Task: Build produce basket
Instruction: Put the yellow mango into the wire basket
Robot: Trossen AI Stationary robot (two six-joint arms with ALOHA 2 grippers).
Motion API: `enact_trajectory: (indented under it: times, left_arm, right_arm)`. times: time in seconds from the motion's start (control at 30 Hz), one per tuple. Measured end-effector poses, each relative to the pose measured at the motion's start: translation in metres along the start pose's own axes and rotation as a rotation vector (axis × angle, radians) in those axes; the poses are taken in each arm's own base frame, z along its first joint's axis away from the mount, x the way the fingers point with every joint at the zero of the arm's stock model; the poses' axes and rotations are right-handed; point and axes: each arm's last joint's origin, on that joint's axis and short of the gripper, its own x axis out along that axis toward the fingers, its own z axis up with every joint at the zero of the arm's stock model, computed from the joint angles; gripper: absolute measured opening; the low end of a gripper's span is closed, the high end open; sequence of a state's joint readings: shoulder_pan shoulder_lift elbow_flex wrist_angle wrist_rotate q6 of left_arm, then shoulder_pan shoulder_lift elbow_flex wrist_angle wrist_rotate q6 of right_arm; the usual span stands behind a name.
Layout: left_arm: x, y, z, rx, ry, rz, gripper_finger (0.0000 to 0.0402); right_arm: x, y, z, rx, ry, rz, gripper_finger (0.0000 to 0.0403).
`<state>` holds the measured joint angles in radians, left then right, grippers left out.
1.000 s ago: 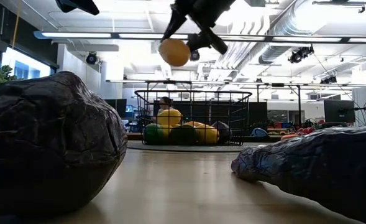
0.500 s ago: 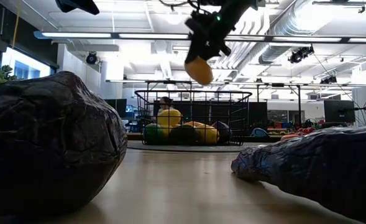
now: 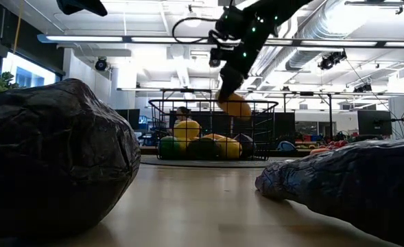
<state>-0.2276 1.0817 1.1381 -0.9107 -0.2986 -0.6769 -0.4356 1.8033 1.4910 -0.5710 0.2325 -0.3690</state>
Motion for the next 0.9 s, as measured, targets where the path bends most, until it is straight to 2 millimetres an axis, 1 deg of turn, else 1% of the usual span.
enact_trajectory:
  times: [0.13, 0.27, 0.43, 0.7, 0.9]
  left_arm:
    - [0.000, 0.000, 0.000, -0.002, 0.000, 0.000, 0.0264]
    - [0.000, 0.000, 0.000, -0.003, 0.000, 0.000, 0.0264]
    - [0.000, 0.000, 0.000, -0.002, 0.000, 0.001, 0.0264]
    - [0.000, 0.000, 0.000, -0.003, -0.001, 0.002, 0.0264]
    - [0.000, 0.000, 0.000, -0.004, -0.002, 0.003, 0.0264]
  right_arm:
    - [0.013, -0.003, -0.005, -0.007, 0.035, 0.002, 0.0201]
    - [0.020, -0.005, -0.008, 0.007, 0.056, 0.000, 0.0201]
    - [0.025, -0.009, -0.010, 0.101, 0.055, -0.013, 0.0201]
    - [0.027, -0.016, -0.013, 0.093, 0.064, -0.020, 0.0201]
    - [0.034, -0.012, -0.016, 0.089, 0.080, 0.014, 0.0202]
